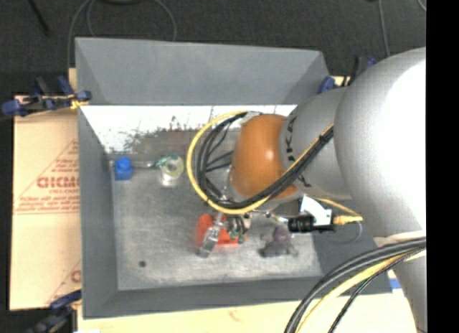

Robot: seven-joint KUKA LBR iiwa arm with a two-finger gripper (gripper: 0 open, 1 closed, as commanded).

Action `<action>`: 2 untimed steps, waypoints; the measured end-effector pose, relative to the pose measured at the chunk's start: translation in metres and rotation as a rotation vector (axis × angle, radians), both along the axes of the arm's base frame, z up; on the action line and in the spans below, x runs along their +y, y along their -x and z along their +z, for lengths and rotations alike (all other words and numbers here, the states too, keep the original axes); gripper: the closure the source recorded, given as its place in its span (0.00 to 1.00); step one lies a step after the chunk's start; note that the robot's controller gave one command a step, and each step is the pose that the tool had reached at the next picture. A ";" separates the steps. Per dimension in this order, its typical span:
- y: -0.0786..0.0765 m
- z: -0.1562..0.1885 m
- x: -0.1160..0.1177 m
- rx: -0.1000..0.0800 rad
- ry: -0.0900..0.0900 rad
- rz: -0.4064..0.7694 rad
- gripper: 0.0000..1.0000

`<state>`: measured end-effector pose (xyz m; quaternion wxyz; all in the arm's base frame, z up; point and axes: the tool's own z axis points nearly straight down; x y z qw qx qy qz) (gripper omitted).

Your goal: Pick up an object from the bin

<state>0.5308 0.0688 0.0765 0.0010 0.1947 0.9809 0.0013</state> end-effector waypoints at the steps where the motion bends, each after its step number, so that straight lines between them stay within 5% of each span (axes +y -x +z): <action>1: -0.002 0.003 0.001 -0.005 -0.002 -0.002 1.00; 2: -0.006 0.172 0.003 -0.008 0.000 -0.024 1.00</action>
Offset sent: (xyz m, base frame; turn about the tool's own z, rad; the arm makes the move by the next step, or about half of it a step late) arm 0.0000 0.0000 0.0000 0.0000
